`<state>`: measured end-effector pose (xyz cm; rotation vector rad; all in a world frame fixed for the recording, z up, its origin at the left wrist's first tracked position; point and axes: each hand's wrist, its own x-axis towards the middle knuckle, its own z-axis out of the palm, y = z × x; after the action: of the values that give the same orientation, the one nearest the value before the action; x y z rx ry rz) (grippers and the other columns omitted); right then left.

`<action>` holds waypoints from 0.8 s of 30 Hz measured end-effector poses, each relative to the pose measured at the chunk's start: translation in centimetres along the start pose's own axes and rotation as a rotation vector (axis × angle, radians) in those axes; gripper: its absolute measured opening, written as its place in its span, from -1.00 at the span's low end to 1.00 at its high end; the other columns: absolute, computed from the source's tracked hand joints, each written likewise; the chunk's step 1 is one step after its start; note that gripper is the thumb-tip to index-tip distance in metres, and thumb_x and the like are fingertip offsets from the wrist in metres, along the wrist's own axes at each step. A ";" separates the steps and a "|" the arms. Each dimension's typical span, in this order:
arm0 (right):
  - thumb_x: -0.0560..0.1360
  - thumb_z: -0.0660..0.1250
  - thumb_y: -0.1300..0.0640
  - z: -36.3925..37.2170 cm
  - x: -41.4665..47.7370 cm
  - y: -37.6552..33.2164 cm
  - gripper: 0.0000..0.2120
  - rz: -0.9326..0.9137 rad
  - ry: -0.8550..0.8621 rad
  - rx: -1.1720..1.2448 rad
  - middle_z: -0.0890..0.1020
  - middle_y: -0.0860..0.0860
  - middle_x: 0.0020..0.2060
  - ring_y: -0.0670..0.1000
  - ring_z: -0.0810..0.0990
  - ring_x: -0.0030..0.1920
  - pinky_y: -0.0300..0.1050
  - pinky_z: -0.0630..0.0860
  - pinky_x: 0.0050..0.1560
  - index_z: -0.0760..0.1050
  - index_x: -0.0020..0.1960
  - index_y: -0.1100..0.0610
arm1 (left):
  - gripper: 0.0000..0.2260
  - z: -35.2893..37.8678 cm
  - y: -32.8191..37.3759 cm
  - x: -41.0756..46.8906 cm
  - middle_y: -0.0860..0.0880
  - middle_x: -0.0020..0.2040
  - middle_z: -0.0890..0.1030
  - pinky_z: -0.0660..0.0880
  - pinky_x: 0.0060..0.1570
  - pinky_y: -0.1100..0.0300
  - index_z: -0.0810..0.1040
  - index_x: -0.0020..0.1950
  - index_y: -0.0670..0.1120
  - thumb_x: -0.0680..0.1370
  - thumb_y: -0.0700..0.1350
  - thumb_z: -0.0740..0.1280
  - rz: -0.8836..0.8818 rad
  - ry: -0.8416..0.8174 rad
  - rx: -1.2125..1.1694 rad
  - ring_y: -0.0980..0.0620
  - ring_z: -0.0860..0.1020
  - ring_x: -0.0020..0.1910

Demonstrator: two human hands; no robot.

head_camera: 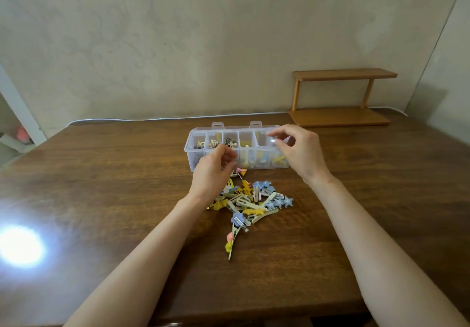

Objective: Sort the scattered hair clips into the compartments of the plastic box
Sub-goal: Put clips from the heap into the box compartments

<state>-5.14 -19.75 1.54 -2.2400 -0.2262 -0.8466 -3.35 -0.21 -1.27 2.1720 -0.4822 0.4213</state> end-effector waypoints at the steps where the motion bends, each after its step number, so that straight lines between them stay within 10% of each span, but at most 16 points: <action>1: 0.48 0.36 0.22 -0.1 -0.1 -0.5 -0.86 0.025 -0.151 0.017 0.62 -0.10 -0.15 -0.15 0.53 -0.24 -0.27 0.48 -0.18 0.62 -0.02 0.04 | -0.91 -0.1 -0.1 0.0 0.09 -0.14 0.57 0.52 -0.14 0.16 0.52 0.01 -0.09 0.52 -0.19 0.34 0.016 -0.014 0.056 0.08 0.54 -0.15; 8: 0.50 0.35 0.09 0.6 -0.5 -0.8 -0.86 0.143 -0.717 -0.253 0.64 -0.10 -0.05 -0.14 0.56 -0.06 -0.13 0.48 -0.02 0.62 0.03 -0.04 | -0.87 0.0 -0.7 0.2 0.06 -0.01 0.55 0.42 0.00 0.14 0.61 0.00 0.01 0.47 -0.08 0.40 0.148 -0.258 0.255 0.05 0.42 0.05; 18: 0.36 0.49 0.22 0.3 -0.3 -0.5 -0.81 0.223 -0.713 -0.143 0.61 -0.04 -0.20 -0.05 0.61 -0.13 -0.10 0.57 -0.08 0.52 -0.14 0.03 | -0.89 0.0 -1.0 0.3 0.03 -0.03 0.53 0.37 0.00 0.16 0.58 -0.08 -0.08 0.45 -0.08 0.41 0.130 -0.273 0.277 0.03 0.39 0.05; 24: 0.47 0.35 0.35 -0.1 -0.2 -0.4 -0.74 0.354 -0.627 0.109 0.55 0.06 -0.16 -0.02 0.59 -0.28 -0.29 0.50 -0.37 0.55 0.10 0.10 | -0.94 -0.3 -0.3 0.1 -0.03 -0.14 0.64 0.54 -0.07 0.10 0.52 -0.09 -0.11 0.50 -0.14 0.36 0.050 -0.183 0.081 0.05 0.59 -0.14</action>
<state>-5.48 -19.50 1.71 -2.2853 -0.1496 0.0668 -3.13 0.17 -1.27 2.2920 -0.6310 0.2740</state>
